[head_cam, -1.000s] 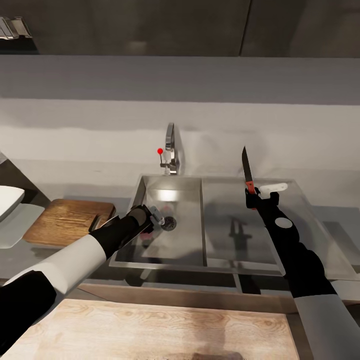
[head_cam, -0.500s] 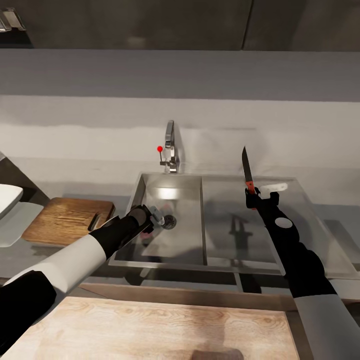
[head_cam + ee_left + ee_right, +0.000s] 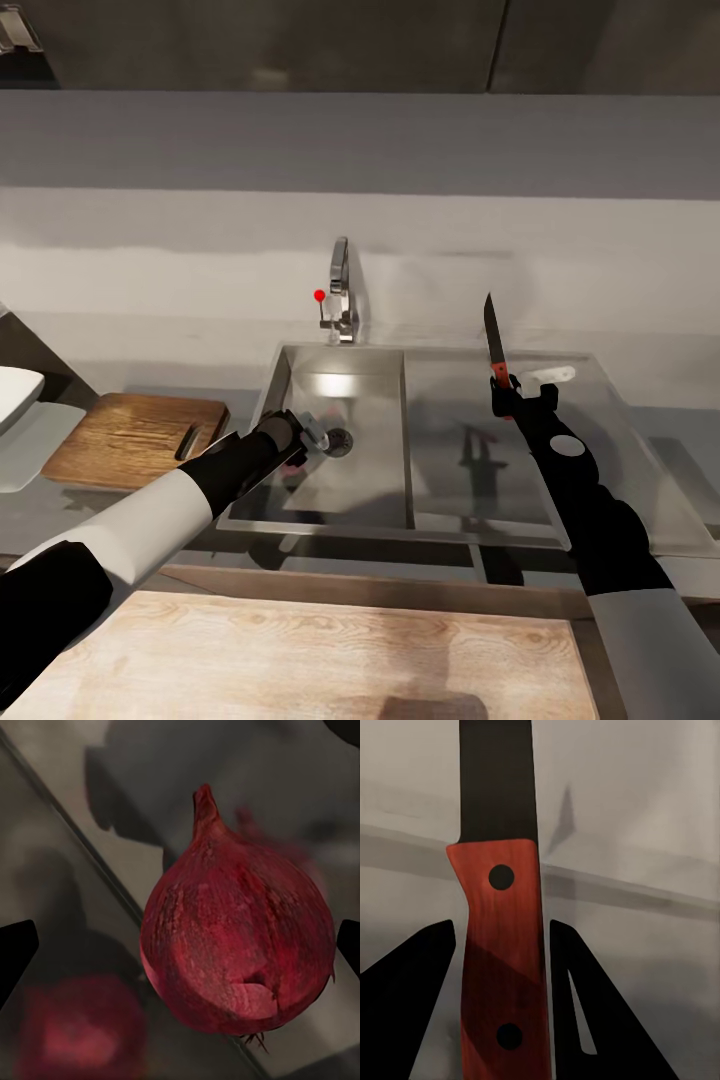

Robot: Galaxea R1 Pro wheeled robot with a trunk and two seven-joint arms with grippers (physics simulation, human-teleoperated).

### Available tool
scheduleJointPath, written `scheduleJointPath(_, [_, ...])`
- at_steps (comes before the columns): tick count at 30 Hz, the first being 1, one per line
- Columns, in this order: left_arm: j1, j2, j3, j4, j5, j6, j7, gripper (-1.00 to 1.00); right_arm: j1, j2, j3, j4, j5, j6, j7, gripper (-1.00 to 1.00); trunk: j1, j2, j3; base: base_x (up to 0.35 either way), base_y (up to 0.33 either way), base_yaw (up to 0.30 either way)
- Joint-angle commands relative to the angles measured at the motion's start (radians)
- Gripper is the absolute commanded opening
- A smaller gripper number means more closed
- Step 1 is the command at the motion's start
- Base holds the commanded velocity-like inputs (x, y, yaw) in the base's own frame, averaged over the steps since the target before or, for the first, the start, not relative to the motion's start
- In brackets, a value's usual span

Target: In the kitchen, take the Vidalia onion out of the sink, dice it on the chopping board with the paring knife, put the diced onion into the bowl on the countertop, then place both the paring knife and the chopping board into the sink.

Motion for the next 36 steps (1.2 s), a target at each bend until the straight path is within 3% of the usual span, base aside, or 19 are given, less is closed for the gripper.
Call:
scheduleJointPath(1, [-0.002,0.001,-0.005,-0.001,0.003,0.004,-0.001,1.0,-0.001,-0.001,0.003,-0.001,0.007,0.007,-0.005,-1.0,0.001,-0.002,-0.002,0.0,0.0,0.0])
scheduleJointPath(36, [-0.002,0.001,-0.005,-0.001,0.003,0.004,-0.001,1.0,-0.001,-0.001,0.003,-0.001,0.007,0.007,-0.005,-1.0,0.001,-0.002,-0.016,0.0,0.0,0.0])
